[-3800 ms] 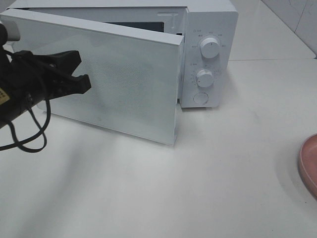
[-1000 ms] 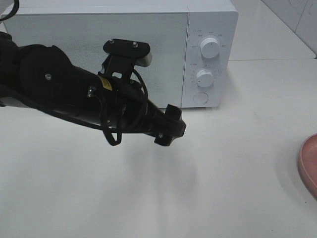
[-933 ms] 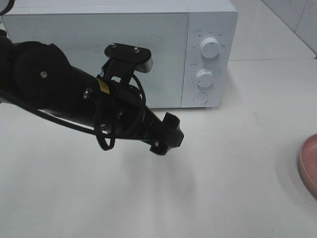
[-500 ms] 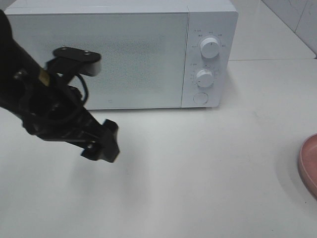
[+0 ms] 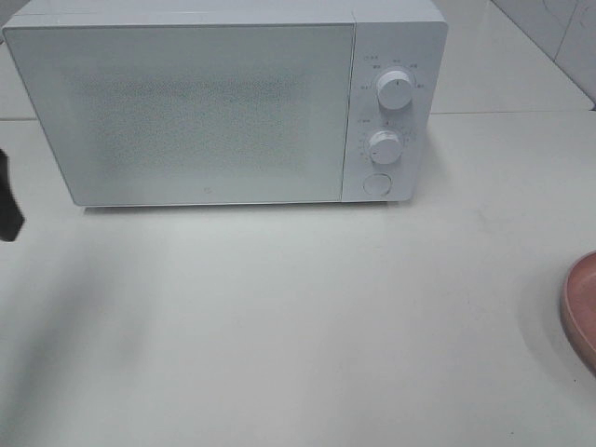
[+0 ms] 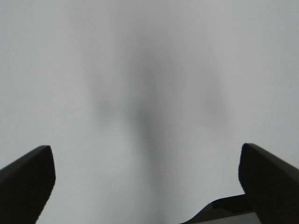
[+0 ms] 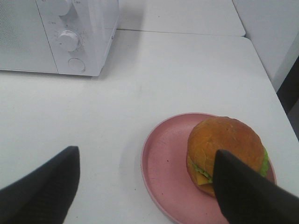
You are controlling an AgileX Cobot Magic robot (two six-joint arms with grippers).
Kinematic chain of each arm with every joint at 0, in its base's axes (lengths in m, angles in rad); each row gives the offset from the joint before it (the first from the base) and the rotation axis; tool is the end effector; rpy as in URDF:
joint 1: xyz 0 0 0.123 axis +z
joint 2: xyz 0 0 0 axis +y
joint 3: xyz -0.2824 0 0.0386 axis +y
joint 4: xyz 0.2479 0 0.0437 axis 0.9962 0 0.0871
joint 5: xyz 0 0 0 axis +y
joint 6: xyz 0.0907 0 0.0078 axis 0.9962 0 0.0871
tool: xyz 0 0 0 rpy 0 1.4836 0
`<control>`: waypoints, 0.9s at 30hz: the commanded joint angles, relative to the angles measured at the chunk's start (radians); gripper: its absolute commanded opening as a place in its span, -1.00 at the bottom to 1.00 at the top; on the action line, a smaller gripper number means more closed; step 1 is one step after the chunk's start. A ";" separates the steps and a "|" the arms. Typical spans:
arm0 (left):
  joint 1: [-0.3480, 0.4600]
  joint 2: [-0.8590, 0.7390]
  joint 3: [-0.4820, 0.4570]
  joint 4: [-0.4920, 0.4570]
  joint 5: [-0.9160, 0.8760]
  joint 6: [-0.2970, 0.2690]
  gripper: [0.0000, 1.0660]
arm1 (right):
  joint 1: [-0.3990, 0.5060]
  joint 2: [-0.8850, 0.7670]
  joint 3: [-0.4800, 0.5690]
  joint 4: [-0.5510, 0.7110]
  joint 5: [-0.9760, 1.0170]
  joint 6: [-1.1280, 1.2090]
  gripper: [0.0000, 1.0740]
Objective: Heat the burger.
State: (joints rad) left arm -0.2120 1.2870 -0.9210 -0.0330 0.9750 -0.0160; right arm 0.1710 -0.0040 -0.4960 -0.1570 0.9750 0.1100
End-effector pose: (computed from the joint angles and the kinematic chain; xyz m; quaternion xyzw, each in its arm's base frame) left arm 0.2276 -0.0515 0.2705 0.0897 0.9833 -0.0328 0.1551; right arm -0.0002 -0.0120 0.2839 -0.0256 0.8272 0.0002 0.5614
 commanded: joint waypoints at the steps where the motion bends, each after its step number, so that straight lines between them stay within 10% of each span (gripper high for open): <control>1: 0.061 -0.042 0.033 0.017 0.041 -0.007 0.88 | -0.005 -0.025 0.002 0.004 -0.014 -0.009 0.38; 27: 0.117 -0.736 0.405 -0.015 0.100 -0.009 0.88 | -0.005 -0.025 0.002 0.004 -0.014 -0.009 0.38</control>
State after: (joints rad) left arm -0.0960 0.5640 -0.5270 -0.0400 1.0680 -0.0170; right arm 0.1710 -0.0040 -0.4960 -0.1570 0.9750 0.1100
